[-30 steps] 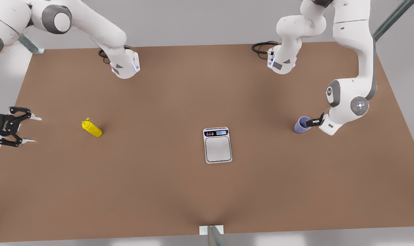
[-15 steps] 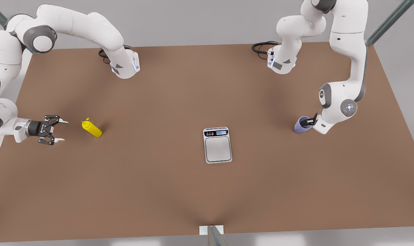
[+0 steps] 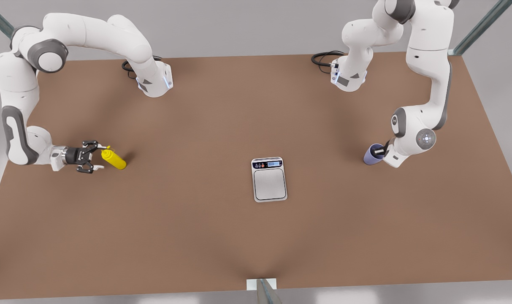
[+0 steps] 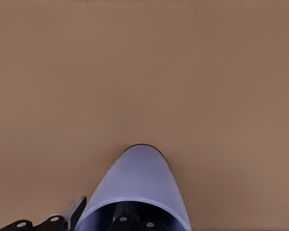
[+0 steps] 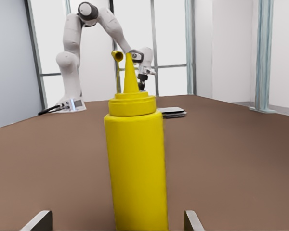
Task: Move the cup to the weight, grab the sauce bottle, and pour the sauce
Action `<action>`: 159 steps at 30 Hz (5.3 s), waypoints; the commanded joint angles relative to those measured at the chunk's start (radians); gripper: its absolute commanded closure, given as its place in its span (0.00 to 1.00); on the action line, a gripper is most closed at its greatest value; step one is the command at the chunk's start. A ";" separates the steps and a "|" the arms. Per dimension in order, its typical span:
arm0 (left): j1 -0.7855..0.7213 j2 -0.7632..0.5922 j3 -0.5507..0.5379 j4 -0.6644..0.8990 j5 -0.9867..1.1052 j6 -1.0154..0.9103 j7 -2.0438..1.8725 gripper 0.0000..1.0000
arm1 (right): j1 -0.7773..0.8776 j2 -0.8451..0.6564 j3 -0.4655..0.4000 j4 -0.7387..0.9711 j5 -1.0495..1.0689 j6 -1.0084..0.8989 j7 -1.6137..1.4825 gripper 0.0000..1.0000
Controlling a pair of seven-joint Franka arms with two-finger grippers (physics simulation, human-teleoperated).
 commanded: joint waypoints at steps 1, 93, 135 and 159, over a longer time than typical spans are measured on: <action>0.000 0.001 0.000 0.002 0.000 0.000 -0.002 0.79 | 0.000 0.000 0.000 -0.001 0.000 0.000 0.000 0.00; -0.044 -0.007 -0.196 0.917 0.043 -0.870 -0.098 0.00 | 1.229 -0.175 0.110 0.424 -0.282 0.621 1.597 0.53; -0.048 0.013 -0.198 0.917 0.045 -0.868 -0.098 0.00 | 0.574 0.209 0.086 0.191 0.428 0.104 0.126 0.00; -0.049 0.011 -0.199 0.920 0.048 -0.870 -0.103 0.00 | 0.870 -0.580 0.086 0.328 -0.830 0.176 2.711 0.00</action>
